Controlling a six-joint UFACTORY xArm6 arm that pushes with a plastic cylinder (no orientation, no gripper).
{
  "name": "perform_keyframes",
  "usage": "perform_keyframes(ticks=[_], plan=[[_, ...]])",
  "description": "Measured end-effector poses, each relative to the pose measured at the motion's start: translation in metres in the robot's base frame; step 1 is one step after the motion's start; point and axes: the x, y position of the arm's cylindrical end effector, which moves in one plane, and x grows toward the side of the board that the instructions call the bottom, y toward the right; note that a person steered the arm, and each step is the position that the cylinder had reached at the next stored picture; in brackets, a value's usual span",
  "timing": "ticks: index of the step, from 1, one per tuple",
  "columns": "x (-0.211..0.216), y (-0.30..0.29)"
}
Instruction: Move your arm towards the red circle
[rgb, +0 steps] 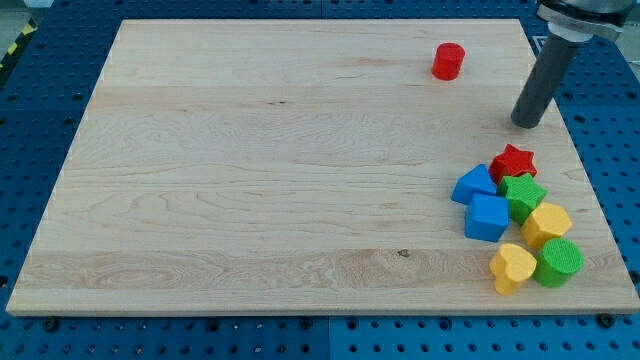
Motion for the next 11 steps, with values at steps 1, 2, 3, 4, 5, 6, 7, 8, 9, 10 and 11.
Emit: perform_keyframes(ticks=[1, 2, 3, 4, 5, 6, 7, 8, 9, 10, 11], plan=[[-0.003, 0.001], [-0.004, 0.001], [-0.004, 0.002], [-0.004, 0.004], [-0.004, 0.005], [-0.011, 0.014], [-0.027, 0.027], [-0.028, 0.027], [-0.047, 0.025], [-0.085, 0.012], [-0.131, -0.045]])
